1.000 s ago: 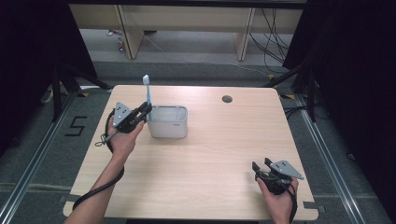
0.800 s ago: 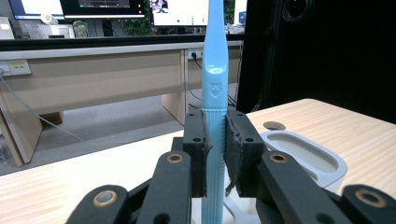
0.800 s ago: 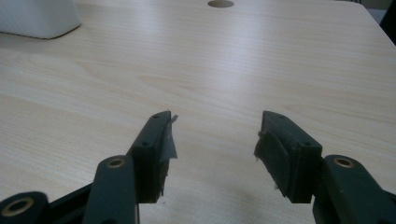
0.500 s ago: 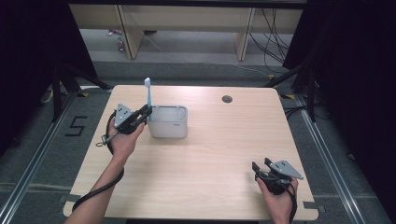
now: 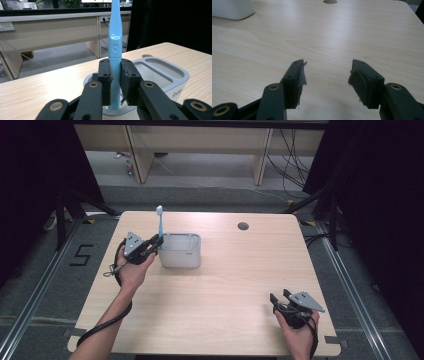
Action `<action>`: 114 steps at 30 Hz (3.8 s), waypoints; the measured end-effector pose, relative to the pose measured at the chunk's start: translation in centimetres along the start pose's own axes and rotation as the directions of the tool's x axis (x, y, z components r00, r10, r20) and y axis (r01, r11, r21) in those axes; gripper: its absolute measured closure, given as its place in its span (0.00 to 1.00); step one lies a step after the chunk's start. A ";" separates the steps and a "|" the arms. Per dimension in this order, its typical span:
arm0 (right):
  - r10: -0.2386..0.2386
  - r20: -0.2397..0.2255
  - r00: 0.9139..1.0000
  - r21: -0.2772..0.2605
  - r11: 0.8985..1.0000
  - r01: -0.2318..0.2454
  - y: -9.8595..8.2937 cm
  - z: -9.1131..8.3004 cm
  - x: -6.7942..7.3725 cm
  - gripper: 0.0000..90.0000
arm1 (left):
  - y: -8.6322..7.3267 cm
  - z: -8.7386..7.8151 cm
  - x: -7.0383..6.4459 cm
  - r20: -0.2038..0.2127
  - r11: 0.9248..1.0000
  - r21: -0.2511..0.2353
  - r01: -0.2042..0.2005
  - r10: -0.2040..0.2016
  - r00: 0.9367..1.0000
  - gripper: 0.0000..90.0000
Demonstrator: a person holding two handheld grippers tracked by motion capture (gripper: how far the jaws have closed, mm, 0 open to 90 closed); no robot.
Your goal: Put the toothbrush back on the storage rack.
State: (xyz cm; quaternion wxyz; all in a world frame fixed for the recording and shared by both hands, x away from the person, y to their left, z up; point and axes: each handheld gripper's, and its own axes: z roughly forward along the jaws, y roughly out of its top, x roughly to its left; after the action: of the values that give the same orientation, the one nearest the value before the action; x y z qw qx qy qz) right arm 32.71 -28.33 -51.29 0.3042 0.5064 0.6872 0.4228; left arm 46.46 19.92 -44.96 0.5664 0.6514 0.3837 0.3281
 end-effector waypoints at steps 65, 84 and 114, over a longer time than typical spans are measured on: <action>-0.003 -0.001 1.000 0.000 1.000 0.003 0.0 0.1 -0.1 0.50 | 0.0 1.7 0.2 -0.030 0.982 0.190 0.003 0.002 1.000 0.87; 0.041 -0.008 0.999 0.019 0.999 -0.041 0.0 0.0 0.3 0.50 | 0.4 0.3 0.0 -0.052 0.985 0.170 0.021 -0.012 0.999 0.71; -0.004 -0.001 1.000 -0.006 1.000 0.004 0.0 0.0 -0.1 0.50 | -0.3 -5.4 -1.4 -0.012 0.991 0.127 0.040 -0.039 0.999 0.51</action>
State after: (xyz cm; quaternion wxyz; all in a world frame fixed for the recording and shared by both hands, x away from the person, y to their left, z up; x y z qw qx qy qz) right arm 32.75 -28.39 -51.34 0.3063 0.5039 0.6869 0.4247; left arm 41.09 21.38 -44.44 0.5283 0.6768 0.4194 0.2948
